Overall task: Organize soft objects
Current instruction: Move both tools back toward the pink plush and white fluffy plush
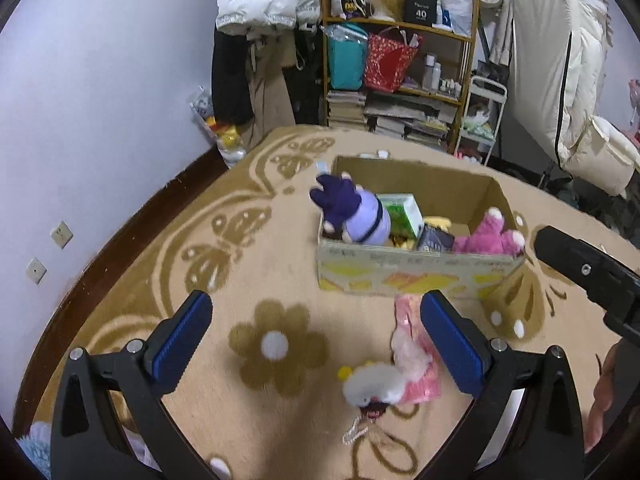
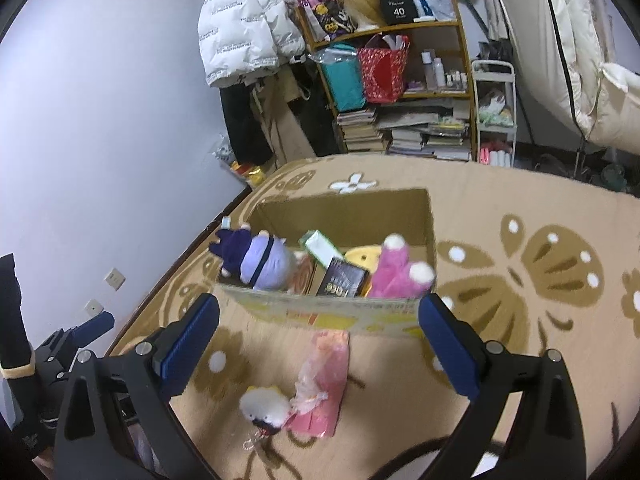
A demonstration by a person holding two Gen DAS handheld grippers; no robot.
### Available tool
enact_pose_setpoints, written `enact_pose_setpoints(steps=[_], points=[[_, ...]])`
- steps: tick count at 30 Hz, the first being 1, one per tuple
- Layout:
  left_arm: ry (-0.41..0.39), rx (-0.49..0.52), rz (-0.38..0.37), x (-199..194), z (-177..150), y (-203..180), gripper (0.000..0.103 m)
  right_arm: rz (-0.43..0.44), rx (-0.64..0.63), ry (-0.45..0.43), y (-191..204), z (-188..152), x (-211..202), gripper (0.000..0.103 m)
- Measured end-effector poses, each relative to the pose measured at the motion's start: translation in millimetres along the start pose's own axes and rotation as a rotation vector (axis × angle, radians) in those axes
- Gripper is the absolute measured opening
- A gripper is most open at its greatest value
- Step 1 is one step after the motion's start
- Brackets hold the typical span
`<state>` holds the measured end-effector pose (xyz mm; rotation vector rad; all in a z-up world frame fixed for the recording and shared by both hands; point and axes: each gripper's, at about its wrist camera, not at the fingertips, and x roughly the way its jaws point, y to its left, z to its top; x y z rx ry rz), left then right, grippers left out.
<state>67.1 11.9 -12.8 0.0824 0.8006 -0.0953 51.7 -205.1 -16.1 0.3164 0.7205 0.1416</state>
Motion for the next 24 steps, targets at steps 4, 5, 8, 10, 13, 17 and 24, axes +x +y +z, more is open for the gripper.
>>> enact_pose_setpoints(steps=[4,5,8,10,13,17,24], points=[[0.057,0.041,-0.01,8.4,-12.4,-7.1,0.103,0.015,0.009,0.024,-0.5,-14.4,4.9,0.103],[0.071,0.042,-0.016,11.1,-14.7,-7.7,0.103,0.016,0.011,0.031,-1.6,-17.1,6.3,0.103],[0.118,0.052,-0.023,20.7,-21.8,-10.0,0.103,0.018,0.02,0.054,-4.9,-26.1,12.1,0.103],[0.148,0.059,-0.027,28.2,-26.3,-11.2,0.103,0.014,0.032,0.069,-9.9,-31.4,17.0,0.103],[0.192,0.062,-0.02,40.0,-33.7,-12.2,0.103,0.013,0.048,0.089,-16.0,-37.6,23.7,0.103],[0.268,0.057,-0.033,58.1,-42.7,-14.2,0.103,0.009,0.067,0.123,-23.3,-47.6,36.9,0.103],[0.332,0.069,-0.034,77.5,-55.1,-21.5,0.103,0.004,0.081,0.185,-30.2,-61.6,61.8,0.103]])
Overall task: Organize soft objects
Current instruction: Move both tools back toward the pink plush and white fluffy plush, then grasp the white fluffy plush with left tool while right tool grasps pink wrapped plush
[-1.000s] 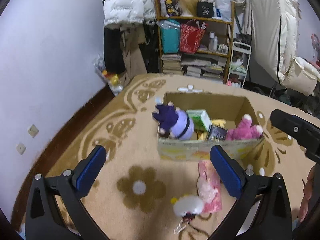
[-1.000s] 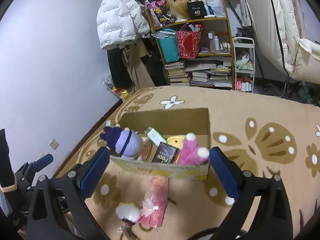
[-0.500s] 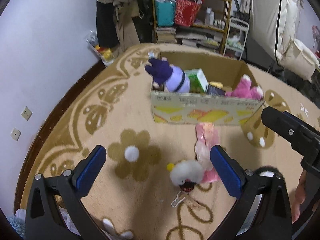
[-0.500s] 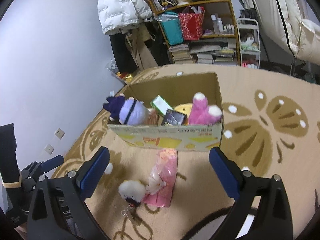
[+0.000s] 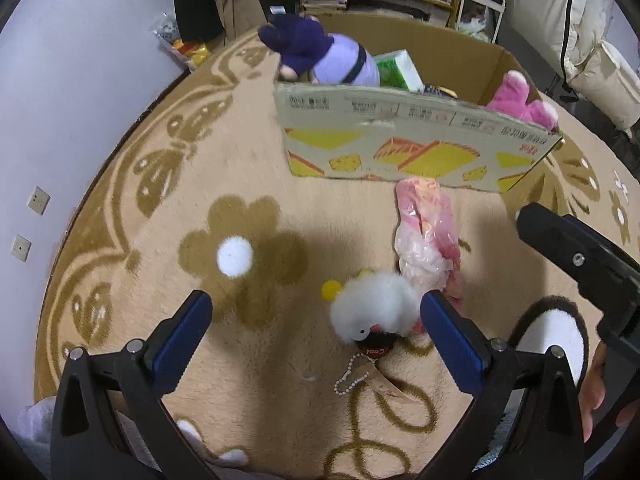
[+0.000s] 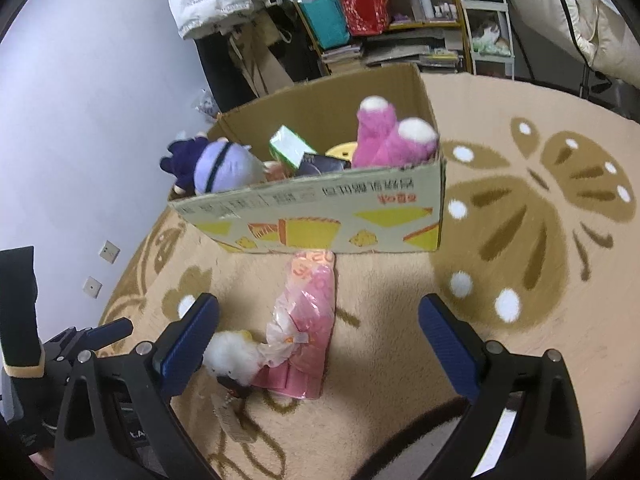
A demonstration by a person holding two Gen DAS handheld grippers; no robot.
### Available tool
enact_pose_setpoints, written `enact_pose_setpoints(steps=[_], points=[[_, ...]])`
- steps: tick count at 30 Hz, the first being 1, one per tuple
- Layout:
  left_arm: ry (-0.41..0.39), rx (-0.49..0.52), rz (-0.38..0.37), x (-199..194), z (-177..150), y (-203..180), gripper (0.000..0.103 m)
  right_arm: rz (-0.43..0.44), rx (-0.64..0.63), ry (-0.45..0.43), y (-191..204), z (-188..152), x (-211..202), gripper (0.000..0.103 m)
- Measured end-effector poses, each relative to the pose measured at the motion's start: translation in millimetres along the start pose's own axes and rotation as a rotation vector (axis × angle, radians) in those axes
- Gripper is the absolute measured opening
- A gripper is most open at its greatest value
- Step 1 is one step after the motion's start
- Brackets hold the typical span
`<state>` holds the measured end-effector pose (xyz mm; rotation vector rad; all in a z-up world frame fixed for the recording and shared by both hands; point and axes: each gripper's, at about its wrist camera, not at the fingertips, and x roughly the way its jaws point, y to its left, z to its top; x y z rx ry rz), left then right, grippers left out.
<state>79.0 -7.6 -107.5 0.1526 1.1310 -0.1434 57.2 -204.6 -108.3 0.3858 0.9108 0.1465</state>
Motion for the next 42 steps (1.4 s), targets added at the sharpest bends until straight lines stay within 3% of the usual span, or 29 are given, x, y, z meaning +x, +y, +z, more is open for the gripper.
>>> enact_pose_setpoints(steps=[26,33,42], points=[[0.147,-0.002,-0.014,44.3,-3.7,-3.5,0.103,-0.003,-0.032,0.134,6.0,-13.3,67.3,0.103],[0.169,-0.016,-0.017,57.3,-0.1,-1.6,0.103,0.018,-0.056,0.183,11.1,-19.4,85.1,0.091],[0.187,-0.029,-0.016,73.8,4.1,1.5,0.103,0.041,-0.023,0.175,6.3,-17.1,89.5,0.073]])
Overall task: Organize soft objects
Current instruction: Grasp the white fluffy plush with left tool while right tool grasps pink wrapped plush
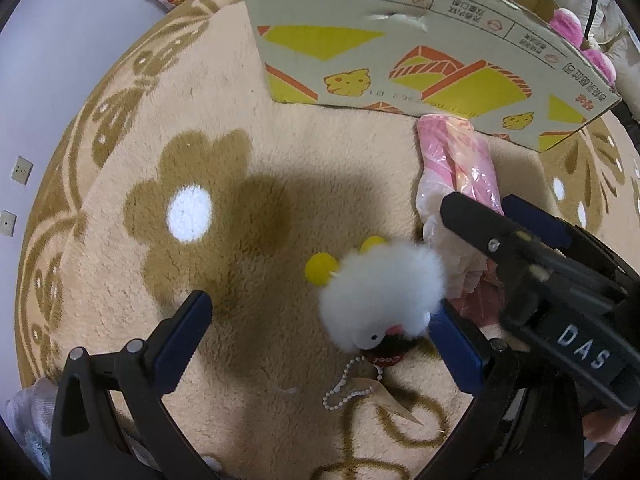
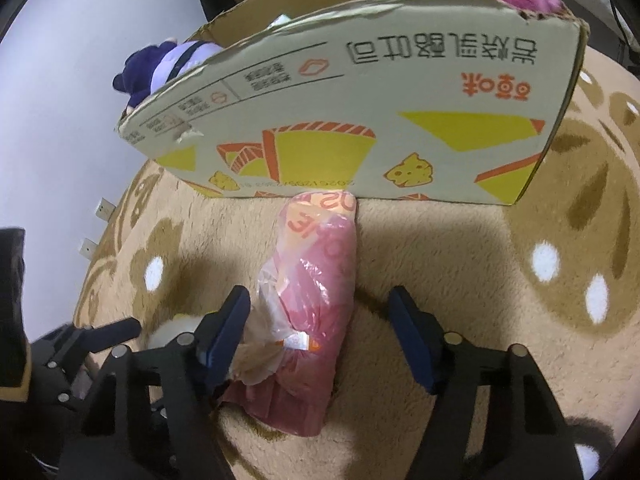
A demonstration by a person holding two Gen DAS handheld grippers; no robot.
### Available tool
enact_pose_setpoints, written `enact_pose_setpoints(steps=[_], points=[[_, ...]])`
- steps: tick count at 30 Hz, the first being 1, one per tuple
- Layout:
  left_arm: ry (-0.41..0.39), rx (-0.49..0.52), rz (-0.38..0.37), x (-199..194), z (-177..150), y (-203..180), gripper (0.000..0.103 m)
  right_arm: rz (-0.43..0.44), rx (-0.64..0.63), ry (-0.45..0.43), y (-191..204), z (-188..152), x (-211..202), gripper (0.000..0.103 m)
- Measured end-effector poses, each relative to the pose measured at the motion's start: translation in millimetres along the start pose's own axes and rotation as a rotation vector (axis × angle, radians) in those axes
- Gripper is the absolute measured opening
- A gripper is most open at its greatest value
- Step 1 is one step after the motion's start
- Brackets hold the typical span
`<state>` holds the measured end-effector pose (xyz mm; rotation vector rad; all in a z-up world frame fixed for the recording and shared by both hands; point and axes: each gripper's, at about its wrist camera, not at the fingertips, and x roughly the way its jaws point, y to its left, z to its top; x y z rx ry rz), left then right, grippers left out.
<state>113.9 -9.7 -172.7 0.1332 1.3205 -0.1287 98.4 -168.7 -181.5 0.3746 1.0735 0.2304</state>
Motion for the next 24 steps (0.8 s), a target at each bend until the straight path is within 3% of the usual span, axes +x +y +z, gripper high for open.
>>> enact_pose_setpoints(steps=[13,24], points=[[-0.009,0.006,0.026,5.6,3.5,2.3,0.103,0.0,0.003,0.001,-0.1,1.2,2.3,0.073],[-0.017,0.007,0.046,6.5,3.8,2.1,0.103,-0.058,-0.068,0.019,12.1,0.0,14.6,0.077]])
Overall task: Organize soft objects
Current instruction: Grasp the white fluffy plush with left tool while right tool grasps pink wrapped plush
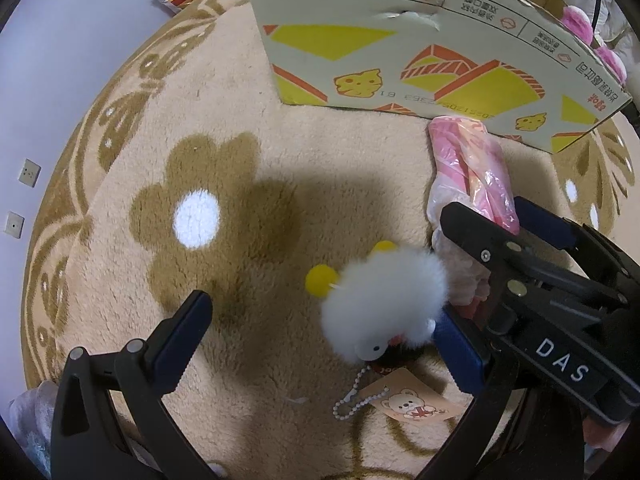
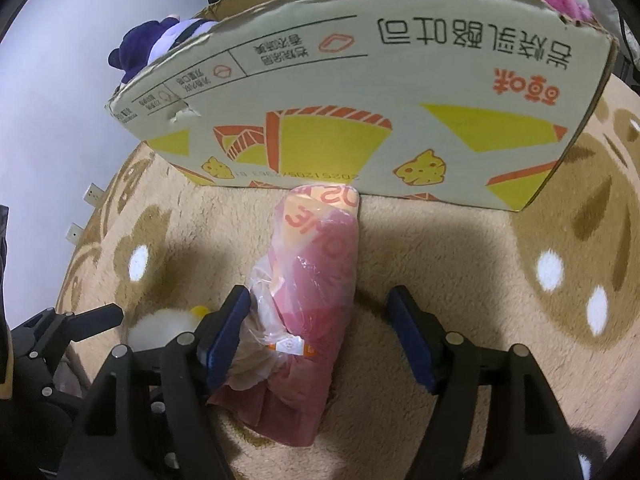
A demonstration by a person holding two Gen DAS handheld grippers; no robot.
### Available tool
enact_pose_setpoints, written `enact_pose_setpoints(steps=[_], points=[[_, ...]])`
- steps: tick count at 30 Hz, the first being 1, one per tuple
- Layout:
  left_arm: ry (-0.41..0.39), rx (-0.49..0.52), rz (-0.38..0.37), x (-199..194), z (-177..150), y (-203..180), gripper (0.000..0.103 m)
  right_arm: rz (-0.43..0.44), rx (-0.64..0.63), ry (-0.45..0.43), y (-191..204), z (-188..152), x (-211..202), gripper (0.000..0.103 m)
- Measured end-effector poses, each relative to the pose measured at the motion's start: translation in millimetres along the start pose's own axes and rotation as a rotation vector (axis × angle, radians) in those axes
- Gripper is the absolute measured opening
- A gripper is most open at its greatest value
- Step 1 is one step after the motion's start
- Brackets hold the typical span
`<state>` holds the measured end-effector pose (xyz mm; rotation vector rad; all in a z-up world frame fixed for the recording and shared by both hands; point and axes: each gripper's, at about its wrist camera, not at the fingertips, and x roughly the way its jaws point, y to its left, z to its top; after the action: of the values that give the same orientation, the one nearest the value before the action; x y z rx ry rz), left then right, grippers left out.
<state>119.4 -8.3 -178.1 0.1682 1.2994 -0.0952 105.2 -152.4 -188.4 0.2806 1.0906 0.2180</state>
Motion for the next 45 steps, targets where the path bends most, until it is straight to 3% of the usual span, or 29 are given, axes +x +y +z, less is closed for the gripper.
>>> enact_pose_setpoints(steps=[6,9,11,12,13,22,24,25,26,33,37,45], points=[[-0.005,0.0,0.005,1.2,-1.1,0.9,0.101,-0.015,-0.007,-0.003,4.8,0.0,3.0,0.073],[-0.008,0.0,-0.008,0.7,-1.5,1.1,0.093,-0.019,-0.007,-0.012,2.9,-0.2,0.2,0.068],[-0.006,-0.003,-0.019,1.3,-1.5,1.4,0.091,-0.017,-0.009,-0.023,1.0,-0.1,-3.3,0.062],[-0.01,0.0,-0.019,1.2,-1.5,1.5,0.09,-0.01,-0.013,-0.031,0.0,0.1,-5.6,0.052],[-0.013,0.003,-0.022,0.7,-1.5,0.9,0.085,0.005,-0.016,-0.036,0.7,0.6,-6.8,0.045],[-0.022,0.031,-0.013,-1.4,-2.8,-5.6,0.055,0.05,0.029,-0.007,-5.0,2.0,-1.1,0.049],[-0.025,0.029,-0.008,-2.4,-2.8,-5.9,0.042,0.045,0.031,0.002,-4.0,2.3,2.0,0.052],[-0.026,0.03,-0.011,-3.2,-3.0,-6.0,0.025,0.036,0.015,0.011,-1.0,2.6,4.8,0.053],[-0.024,0.029,-0.036,-4.2,-3.3,-6.1,0.023,0.023,-0.002,0.014,2.2,2.2,6.2,0.054],[-0.034,0.023,-0.041,-10.1,-8.4,-7.7,0.022,-0.023,-0.032,-0.003,11.0,0.4,6.3,0.047],[-0.012,-0.032,-0.088,-12.0,-8.7,2.3,0.026,-0.025,-0.027,-0.016,7.4,-0.4,1.6,0.042],[-0.043,-0.011,-0.126,-26.2,-11.7,3.8,0.009,-0.002,-0.018,-0.046,5.7,1.2,-10.5,0.024]])
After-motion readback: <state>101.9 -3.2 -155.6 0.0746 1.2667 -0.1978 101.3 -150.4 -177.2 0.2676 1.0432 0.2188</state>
